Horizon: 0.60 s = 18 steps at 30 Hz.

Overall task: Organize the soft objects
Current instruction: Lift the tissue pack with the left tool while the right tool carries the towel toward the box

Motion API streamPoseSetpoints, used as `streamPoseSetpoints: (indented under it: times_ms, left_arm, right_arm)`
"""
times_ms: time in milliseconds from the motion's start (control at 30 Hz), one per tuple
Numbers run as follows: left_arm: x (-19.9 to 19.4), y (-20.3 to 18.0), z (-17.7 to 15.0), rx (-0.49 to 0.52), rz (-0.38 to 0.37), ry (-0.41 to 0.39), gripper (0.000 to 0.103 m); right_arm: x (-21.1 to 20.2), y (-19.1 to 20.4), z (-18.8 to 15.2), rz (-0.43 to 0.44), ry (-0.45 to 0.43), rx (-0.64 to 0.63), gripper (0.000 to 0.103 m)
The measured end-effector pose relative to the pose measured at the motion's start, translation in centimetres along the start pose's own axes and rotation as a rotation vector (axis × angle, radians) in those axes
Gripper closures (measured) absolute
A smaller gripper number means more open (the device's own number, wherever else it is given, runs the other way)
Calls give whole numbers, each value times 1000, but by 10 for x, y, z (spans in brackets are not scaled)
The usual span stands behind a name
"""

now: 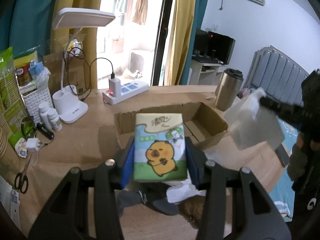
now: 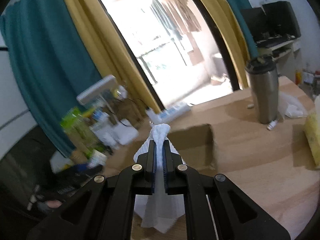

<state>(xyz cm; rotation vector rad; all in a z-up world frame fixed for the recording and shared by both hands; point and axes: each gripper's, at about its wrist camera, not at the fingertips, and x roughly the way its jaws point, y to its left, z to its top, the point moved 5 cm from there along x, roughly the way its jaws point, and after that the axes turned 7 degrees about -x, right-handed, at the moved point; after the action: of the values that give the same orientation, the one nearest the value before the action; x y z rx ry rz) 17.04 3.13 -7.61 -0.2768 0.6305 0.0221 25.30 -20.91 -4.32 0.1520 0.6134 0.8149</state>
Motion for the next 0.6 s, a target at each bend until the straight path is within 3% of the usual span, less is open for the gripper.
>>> streamPoseSetpoints:
  times_ms: [267, 467, 600]
  left_arm:
    - [14, 8, 9, -19, -10, 2, 55]
    - [33, 13, 16, -36, -11, 7, 55]
    - [46, 20, 21, -62, -10, 11, 55]
  right_arm:
    - [7, -5, 3, 18, 13, 15, 96]
    - [17, 8, 23, 124, -2, -22, 96]
    - [37, 12, 34, 135, 20, -51, 96]
